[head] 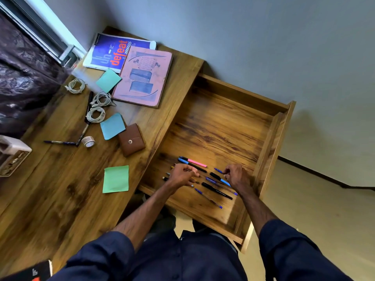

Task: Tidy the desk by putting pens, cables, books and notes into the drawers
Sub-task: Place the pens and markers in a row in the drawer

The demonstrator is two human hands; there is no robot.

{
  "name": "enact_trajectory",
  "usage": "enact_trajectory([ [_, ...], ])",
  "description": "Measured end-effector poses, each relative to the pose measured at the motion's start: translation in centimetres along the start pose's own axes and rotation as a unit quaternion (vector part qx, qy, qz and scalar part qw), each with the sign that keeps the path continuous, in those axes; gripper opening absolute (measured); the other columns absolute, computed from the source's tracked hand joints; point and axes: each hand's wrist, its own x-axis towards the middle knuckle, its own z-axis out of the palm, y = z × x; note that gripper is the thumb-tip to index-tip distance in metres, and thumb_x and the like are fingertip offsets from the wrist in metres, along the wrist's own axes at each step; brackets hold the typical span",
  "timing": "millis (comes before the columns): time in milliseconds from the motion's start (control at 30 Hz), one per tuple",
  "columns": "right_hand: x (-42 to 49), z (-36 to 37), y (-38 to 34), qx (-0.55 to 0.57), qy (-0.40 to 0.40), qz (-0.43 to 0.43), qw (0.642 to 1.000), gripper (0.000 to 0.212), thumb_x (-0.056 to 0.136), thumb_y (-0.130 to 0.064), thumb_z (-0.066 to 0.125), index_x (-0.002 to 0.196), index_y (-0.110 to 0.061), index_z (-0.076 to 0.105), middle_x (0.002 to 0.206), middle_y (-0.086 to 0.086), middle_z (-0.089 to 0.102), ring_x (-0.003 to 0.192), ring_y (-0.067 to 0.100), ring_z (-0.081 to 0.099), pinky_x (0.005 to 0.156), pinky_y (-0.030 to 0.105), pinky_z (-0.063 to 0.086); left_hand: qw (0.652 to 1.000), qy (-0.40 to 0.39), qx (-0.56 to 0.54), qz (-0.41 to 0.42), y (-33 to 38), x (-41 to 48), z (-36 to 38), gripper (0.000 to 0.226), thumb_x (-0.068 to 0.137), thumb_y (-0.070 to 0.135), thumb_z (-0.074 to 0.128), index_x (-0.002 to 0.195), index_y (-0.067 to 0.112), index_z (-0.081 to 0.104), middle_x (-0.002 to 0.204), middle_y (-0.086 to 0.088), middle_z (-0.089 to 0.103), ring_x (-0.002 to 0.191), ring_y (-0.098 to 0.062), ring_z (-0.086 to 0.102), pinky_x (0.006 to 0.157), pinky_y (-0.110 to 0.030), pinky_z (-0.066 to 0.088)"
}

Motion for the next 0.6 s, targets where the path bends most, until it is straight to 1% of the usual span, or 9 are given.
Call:
enact_trajectory([
  [100,-0.1,0.3,-0.1,-0.005,0.006,0.007,1.000,0.012,0.089,-0.012,0.072,0.100,-0.017,0.074,0.095,-0.001,0.072,0.079,0.009,0.066,0.061,0.020,0.051,1.000,0.002,-0.003,-0.010,-0.3,-0.1,-0.1,0.019,0.092,0.015,0.071,0.110,0.009,0.070,0.104,-0.008,0.074,0.084,-0.017,0.072,0.070,-0.029,0.061],
  [167,-0.1,0.5,-0.1,-0.006,0.004,0.010,1.000,0.009,0.090,-0.014,0.071,0.098,-0.018,0.072,0.091,-0.002,0.069,0.071,0.004,0.060,0.053,0.016,0.043,1.000,0.000,-0.003,-0.011,-0.4,-0.1,-0.2,0.016,0.093,0.014,0.069,0.109,0.009,0.070,0.103,-0.007,0.075,0.082,-0.016,0.072,0.068,-0.028,0.060],
  [200,-0.1,0.6,-0.1,-0.005,0.004,0.010,1.000,0.009,0.089,-0.015,0.072,0.097,-0.018,0.071,0.090,-0.003,0.068,0.070,0.003,0.059,0.051,0.015,0.040,1.000,-0.001,-0.004,-0.011,-0.5,-0.2,-0.3,0.015,0.094,0.014,0.068,0.108,0.010,0.070,0.102,-0.007,0.075,0.081,-0.015,0.071,0.065,-0.027,0.058],
  [233,-0.1,0.7,-0.2,0.000,0.008,0.010,1.000,0.010,0.088,-0.015,0.074,0.098,-0.017,0.072,0.091,-0.002,0.068,0.071,0.004,0.060,0.052,0.015,0.041,1.000,-0.001,-0.005,-0.011,-0.5,-0.4,-0.3,0.014,0.094,0.014,0.067,0.108,0.010,0.070,0.102,-0.007,0.075,0.079,-0.014,0.071,0.064,-0.025,0.056],
  [267,0.0,0.7,-0.3,0.009,0.017,0.010,1.000,0.013,0.086,-0.015,0.076,0.099,-0.015,0.073,0.096,0.000,0.070,0.076,0.007,0.062,0.057,0.017,0.045,1.000,-0.001,-0.005,-0.010,-0.5,-0.4,-0.3,0.014,0.094,0.014,0.067,0.107,0.011,0.070,0.102,-0.007,0.075,0.079,-0.013,0.070,0.064,-0.024,0.056],
  [333,0.0,0.7,-0.9,0.031,0.055,0.003,0.998,0.022,0.084,-0.015,0.078,0.106,-0.017,0.073,0.108,0.002,0.070,0.092,0.014,0.065,0.071,0.024,0.054,1.000,-0.001,-0.001,-0.004,-0.5,-0.7,-0.5,0.014,0.094,0.014,0.067,0.108,0.011,0.070,0.101,-0.006,0.075,0.078,-0.013,0.070,0.065,-0.026,0.056],
  [400,-0.4,0.3,-2.4,0.059,0.106,-0.021,0.992,0.024,0.085,-0.014,0.077,0.108,-0.021,0.072,0.111,0.000,0.067,0.099,0.016,0.063,0.078,0.027,0.054,1.000,-0.001,0.007,0.009,-0.5,-1.1,-0.9,0.015,0.094,0.014,0.067,0.108,0.011,0.070,0.100,-0.005,0.076,0.076,-0.011,0.070,0.065,-0.026,0.056],
  [500,-1.1,-0.3,-5.1,0.105,0.165,-0.071,0.978,0.018,0.084,-0.012,0.077,0.099,-0.023,0.073,0.104,-0.002,0.067,0.094,0.014,0.062,0.077,0.028,0.052,0.999,-0.001,0.022,0.041,-0.3,-1.9,-1.4,0.014,0.096,0.015,0.065,0.108,0.011,0.070,0.097,-0.003,0.076,0.073,-0.008,0.070,0.065,-0.026,0.057],
  [600,-1.5,-0.8,-8.4,0.149,0.183,-0.133,0.963,0.012,0.084,-0.016,0.076,0.092,-0.024,0.073,0.096,-0.006,0.067,0.086,0.008,0.061,0.073,0.029,0.053,0.996,0.009,0.032,0.078,-0.1,-2.9,-2.5,0.014,0.096,0.019,0.065,0.108,0.013,0.070,0.096,-0.002,0.076,0.074,-0.009,0.072,0.065,-0.025,0.058],
])
